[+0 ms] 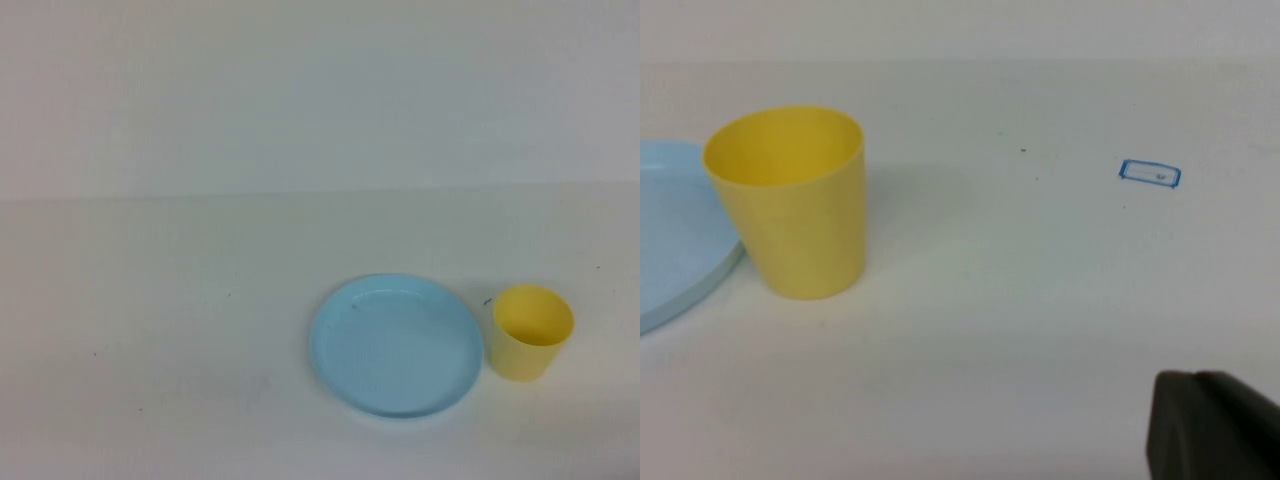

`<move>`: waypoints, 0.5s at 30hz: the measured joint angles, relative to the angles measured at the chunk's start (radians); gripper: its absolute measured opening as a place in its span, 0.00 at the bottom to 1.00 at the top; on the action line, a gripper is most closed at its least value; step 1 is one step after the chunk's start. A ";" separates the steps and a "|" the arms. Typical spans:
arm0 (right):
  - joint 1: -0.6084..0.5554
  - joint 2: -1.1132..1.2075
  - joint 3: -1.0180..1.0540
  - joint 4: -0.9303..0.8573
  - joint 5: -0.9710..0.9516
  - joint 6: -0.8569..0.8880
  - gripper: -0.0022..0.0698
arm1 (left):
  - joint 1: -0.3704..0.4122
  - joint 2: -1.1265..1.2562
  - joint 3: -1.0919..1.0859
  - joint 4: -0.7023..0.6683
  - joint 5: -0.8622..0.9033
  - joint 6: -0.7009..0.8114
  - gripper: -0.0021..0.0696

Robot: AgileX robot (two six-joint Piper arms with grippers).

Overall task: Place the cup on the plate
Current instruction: Pick up the cup from the table

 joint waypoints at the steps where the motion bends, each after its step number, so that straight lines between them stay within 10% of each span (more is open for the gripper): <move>1: 0.000 0.000 0.000 0.000 0.000 0.000 0.03 | 0.000 -0.030 0.018 0.000 0.000 0.009 0.03; 15: 0.000 0.000 0.000 0.000 0.000 0.000 0.03 | 0.000 -0.034 0.074 -0.011 -0.066 0.027 0.03</move>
